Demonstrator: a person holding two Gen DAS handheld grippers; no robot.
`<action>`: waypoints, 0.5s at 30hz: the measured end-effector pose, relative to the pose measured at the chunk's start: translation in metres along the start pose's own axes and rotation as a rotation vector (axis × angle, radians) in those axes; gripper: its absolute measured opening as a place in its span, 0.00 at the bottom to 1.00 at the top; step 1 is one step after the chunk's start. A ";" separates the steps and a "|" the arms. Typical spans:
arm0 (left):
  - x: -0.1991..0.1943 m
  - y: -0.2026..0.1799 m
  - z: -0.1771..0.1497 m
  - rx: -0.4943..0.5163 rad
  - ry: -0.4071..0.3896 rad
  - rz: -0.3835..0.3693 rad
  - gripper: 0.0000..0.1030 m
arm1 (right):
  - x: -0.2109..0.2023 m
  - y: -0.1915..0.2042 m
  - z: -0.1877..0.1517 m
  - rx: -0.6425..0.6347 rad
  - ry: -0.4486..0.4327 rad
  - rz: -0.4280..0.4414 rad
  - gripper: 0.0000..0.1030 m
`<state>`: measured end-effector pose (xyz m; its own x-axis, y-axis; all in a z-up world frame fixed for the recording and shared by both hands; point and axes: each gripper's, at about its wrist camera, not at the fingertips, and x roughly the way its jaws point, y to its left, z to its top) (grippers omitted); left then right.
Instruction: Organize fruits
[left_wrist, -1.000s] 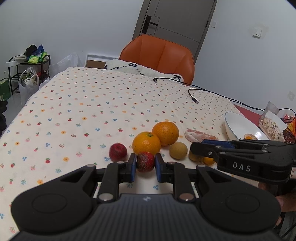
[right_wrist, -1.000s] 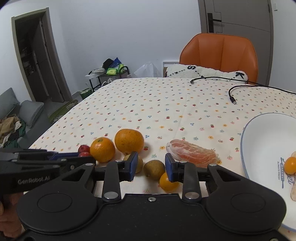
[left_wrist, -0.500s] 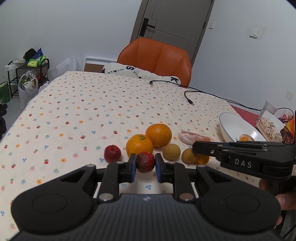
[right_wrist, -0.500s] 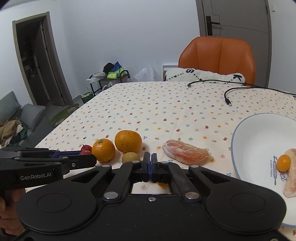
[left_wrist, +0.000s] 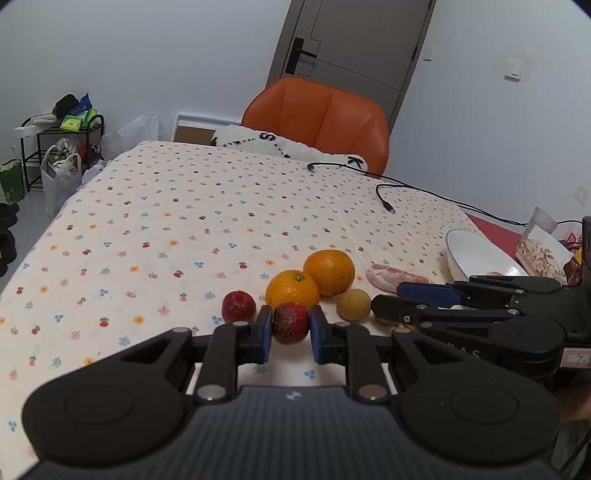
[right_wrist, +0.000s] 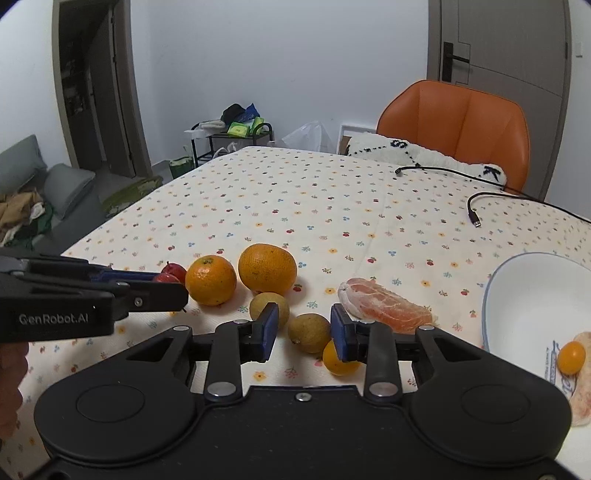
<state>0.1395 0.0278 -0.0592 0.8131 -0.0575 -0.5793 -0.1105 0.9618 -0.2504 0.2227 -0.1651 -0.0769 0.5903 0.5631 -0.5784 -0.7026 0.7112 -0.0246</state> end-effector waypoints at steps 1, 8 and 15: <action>0.000 0.000 0.000 0.000 0.000 0.000 0.19 | 0.000 -0.001 0.000 -0.006 0.001 0.000 0.31; -0.002 -0.001 0.002 0.000 -0.005 0.001 0.19 | 0.004 -0.005 0.000 -0.014 0.021 0.000 0.24; -0.005 -0.010 0.006 0.019 -0.019 -0.007 0.19 | -0.004 -0.008 -0.001 0.006 -0.003 -0.010 0.23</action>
<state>0.1399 0.0204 -0.0491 0.8244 -0.0589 -0.5629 -0.0945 0.9663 -0.2396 0.2259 -0.1737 -0.0748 0.5981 0.5574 -0.5759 -0.6946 0.7189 -0.0257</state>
